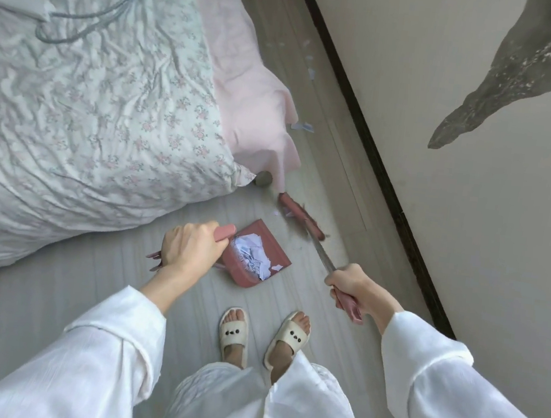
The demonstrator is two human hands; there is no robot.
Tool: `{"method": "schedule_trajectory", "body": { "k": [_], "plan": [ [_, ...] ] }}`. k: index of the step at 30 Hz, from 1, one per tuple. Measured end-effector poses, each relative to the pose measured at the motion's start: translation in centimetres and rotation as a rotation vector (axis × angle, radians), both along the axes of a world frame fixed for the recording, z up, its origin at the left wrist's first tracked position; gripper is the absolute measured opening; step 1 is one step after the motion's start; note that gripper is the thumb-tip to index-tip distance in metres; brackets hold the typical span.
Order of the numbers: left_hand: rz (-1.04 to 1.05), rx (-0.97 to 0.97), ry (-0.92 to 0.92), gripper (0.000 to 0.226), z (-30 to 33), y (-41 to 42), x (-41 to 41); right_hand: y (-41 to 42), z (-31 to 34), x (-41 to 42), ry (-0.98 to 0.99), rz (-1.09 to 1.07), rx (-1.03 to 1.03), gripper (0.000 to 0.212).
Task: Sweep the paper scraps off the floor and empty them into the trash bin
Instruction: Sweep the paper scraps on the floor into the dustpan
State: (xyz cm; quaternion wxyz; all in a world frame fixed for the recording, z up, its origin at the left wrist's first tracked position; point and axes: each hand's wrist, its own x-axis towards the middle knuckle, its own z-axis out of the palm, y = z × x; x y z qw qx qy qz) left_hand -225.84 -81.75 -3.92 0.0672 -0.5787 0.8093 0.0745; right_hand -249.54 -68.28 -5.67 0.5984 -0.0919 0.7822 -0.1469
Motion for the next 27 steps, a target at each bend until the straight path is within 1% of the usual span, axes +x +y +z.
{"method": "schedule_trajectory", "body": {
  "k": [3,6,8,11,14,17,21,24,27],
  "plan": [
    [0.023,-0.003,-0.014,0.026,-0.4,-0.4,2.5,-0.9,0.2,2.0,0.002,0.112,0.021,0.015],
    [0.028,-0.006,-0.019,0.027,-1.1,-1.1,4.9,-1.0,1.1,3.3,0.017,0.198,0.053,0.007],
    [0.023,0.001,-0.016,0.028,-1.5,-1.7,6.0,-0.9,1.9,3.5,0.018,0.206,0.049,0.003],
    [0.002,0.034,-0.016,0.027,-2.2,-3.0,7.3,-0.4,3.1,3.9,0.031,0.197,0.028,0.003],
    [-0.041,0.058,-0.031,0.024,-2.5,-4.1,7.8,0.4,3.7,4.6,0.055,0.153,0.024,0.003],
    [-0.089,0.066,-0.032,0.020,-2.5,-5.4,8.2,0.3,3.7,5.5,0.075,0.046,0.019,0.002],
    [-0.148,0.068,-0.025,0.023,-2.5,-6.9,8.7,-0.8,3.1,6.8,0.084,-0.095,0.036,0.015],
    [-0.190,0.059,-0.030,0.025,-2.7,-7.5,8.8,-1.7,2.5,8.2,0.048,-0.167,0.050,0.013],
    [-0.213,0.057,-0.024,0.023,-2.8,-8.1,8.4,-2.4,1.9,10.3,-0.029,-0.174,0.053,0.004]
  ]
}}
